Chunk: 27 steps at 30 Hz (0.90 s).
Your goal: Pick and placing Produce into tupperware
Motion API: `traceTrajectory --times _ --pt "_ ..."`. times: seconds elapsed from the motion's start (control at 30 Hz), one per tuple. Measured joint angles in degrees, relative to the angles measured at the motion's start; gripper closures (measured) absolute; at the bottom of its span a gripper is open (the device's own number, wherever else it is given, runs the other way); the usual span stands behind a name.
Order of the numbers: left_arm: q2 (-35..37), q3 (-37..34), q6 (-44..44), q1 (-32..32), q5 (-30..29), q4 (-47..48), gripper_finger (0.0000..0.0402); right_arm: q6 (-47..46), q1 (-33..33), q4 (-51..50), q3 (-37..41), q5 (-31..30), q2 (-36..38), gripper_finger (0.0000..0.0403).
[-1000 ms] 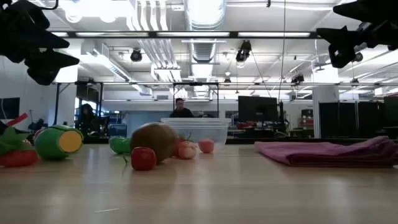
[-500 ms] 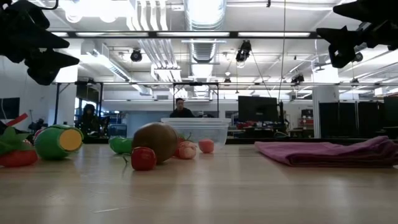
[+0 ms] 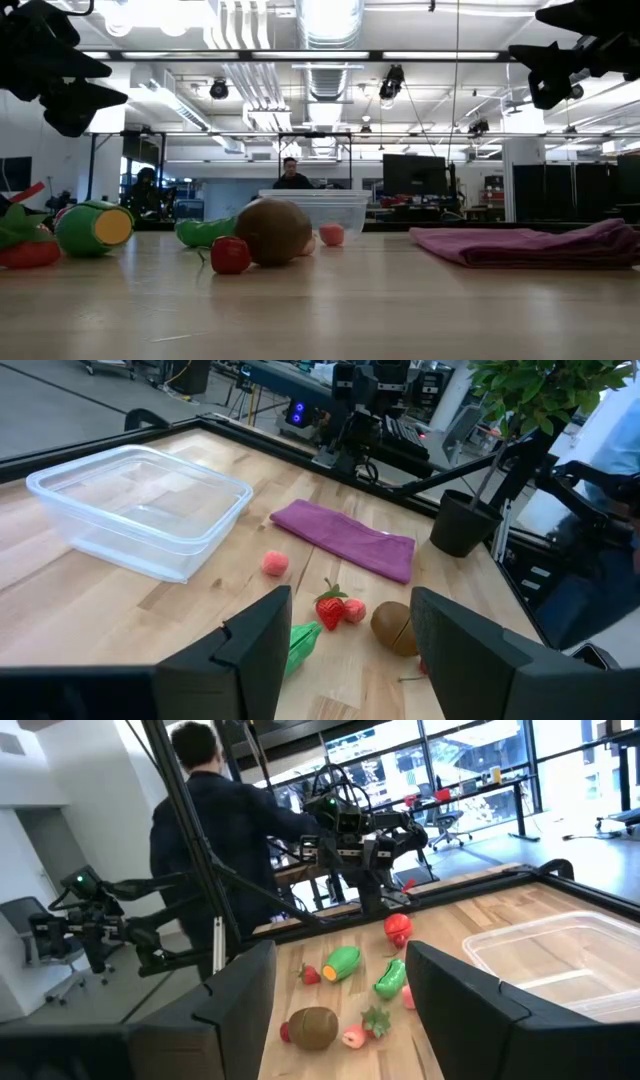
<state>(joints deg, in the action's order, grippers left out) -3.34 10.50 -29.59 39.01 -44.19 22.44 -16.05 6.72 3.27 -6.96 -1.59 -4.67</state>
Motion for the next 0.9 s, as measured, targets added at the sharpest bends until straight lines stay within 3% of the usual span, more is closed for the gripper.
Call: traceTrajectory --times 0.17,0.43,0.77,0.9 --pt "0.0 0.0 0.0 -0.01 0.0 0.0 0.021 4.06 -0.02 0.99 -0.04 -3.4 -0.28 0.0186" --pt "0.0 0.0 -0.01 -0.01 -0.01 0.01 0.021 3.96 -0.02 0.44 -0.02 -3.52 -0.31 0.0186" --pt "0.0 0.0 -0.01 -0.01 0.01 0.0 0.021 -10.4 -0.02 0.46 -0.02 -3.54 -0.31 0.0186" --pt "0.0 0.01 0.0 -0.01 0.0 0.0 0.021 -16.03 0.0 0.99 -0.02 -8.02 -0.31 0.0186"
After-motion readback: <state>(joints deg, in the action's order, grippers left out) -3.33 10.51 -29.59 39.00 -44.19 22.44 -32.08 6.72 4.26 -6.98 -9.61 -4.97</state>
